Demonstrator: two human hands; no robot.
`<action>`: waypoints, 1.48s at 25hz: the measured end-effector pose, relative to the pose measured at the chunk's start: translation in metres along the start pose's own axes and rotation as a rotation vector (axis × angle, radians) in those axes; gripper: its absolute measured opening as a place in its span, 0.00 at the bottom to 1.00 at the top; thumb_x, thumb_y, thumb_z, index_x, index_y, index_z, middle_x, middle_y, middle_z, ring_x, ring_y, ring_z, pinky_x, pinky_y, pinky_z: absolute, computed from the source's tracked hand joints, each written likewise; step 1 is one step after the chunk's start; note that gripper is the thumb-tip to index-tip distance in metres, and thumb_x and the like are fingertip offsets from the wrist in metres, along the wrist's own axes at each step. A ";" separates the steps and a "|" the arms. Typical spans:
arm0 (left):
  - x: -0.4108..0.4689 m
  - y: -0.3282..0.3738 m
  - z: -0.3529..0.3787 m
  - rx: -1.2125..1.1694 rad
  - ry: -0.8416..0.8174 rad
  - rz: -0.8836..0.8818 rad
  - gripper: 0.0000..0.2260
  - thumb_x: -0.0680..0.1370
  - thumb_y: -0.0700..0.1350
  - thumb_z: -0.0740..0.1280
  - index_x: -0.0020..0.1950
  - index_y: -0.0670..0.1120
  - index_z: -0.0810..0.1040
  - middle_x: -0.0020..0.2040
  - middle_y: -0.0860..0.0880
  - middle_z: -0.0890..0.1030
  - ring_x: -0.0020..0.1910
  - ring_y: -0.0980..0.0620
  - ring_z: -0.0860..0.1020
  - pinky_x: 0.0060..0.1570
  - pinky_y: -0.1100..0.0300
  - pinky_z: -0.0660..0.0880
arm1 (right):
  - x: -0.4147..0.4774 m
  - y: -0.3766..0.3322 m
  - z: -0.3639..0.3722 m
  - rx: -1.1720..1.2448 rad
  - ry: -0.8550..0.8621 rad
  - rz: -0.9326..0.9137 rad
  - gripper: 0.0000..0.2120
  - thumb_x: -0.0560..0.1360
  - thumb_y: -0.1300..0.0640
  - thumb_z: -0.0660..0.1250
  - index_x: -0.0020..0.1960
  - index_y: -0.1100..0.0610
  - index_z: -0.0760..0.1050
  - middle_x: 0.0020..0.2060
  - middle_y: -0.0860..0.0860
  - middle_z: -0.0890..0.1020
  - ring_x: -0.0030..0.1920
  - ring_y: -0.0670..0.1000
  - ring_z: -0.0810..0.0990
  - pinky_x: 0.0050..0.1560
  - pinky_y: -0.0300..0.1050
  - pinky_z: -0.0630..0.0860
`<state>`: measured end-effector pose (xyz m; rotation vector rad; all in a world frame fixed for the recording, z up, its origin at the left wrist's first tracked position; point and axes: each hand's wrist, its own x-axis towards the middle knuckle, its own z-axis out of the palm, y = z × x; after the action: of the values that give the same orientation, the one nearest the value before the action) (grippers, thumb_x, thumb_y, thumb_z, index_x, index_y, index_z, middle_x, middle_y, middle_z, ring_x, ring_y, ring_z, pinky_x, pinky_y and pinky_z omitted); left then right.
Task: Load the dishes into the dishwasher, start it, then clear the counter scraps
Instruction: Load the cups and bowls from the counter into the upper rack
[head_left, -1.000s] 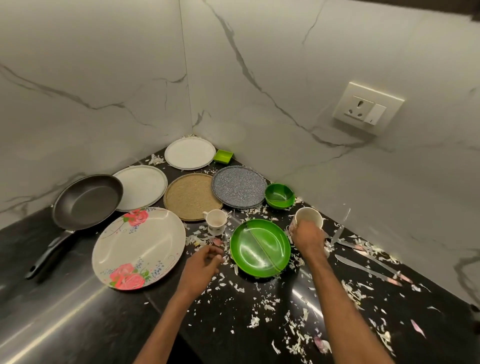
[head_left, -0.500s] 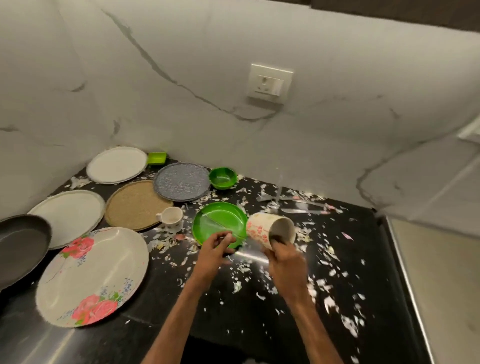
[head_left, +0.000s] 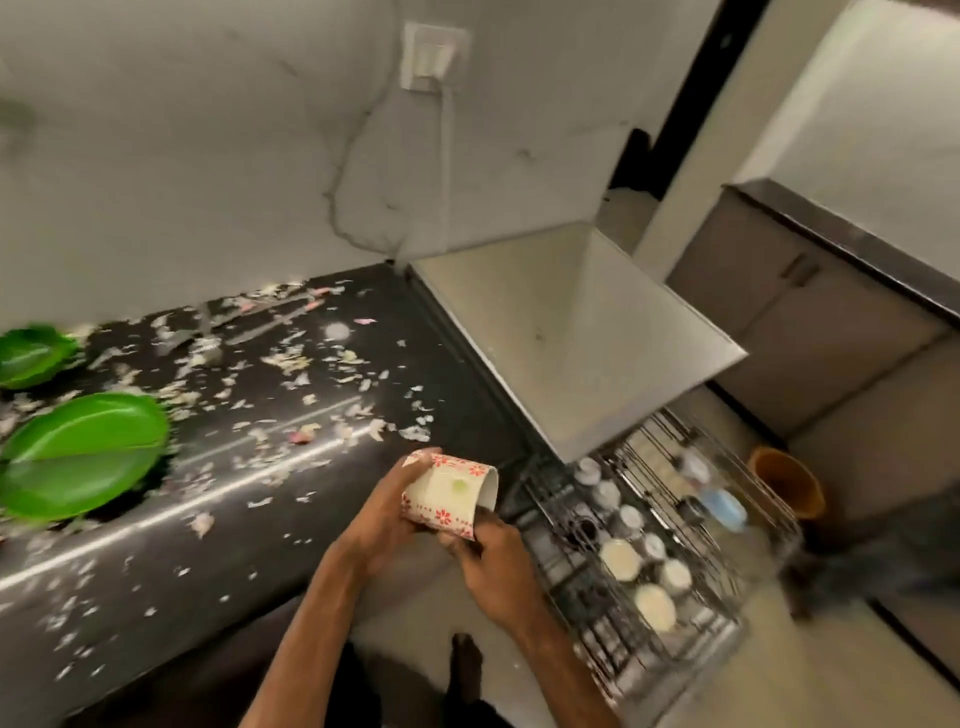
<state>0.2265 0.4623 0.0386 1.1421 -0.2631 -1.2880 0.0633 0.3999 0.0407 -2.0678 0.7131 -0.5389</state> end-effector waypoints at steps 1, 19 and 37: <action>0.007 -0.004 0.014 0.067 -0.029 -0.022 0.21 0.75 0.53 0.67 0.66 0.48 0.76 0.54 0.41 0.82 0.47 0.47 0.81 0.42 0.53 0.78 | -0.008 0.009 -0.011 0.120 0.039 0.117 0.13 0.77 0.56 0.70 0.61 0.55 0.81 0.55 0.45 0.85 0.56 0.42 0.81 0.56 0.34 0.75; 0.182 -0.187 0.249 1.073 0.580 -0.156 0.36 0.70 0.63 0.74 0.70 0.46 0.69 0.64 0.41 0.74 0.60 0.38 0.76 0.60 0.46 0.74 | -0.007 0.293 -0.223 0.373 0.150 0.816 0.07 0.78 0.64 0.68 0.56 0.60 0.78 0.51 0.56 0.83 0.52 0.54 0.81 0.56 0.51 0.77; 0.356 -0.252 0.218 1.222 0.574 -0.195 0.24 0.71 0.46 0.78 0.59 0.31 0.78 0.59 0.33 0.80 0.58 0.37 0.79 0.52 0.58 0.68 | -0.038 0.380 -0.204 0.349 0.044 1.005 0.07 0.80 0.62 0.65 0.55 0.58 0.80 0.50 0.53 0.84 0.52 0.52 0.82 0.56 0.49 0.76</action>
<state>0.0342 0.0852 -0.2036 2.5585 -0.5409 -0.8370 -0.1974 0.1275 -0.1714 -1.1582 1.4254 -0.1037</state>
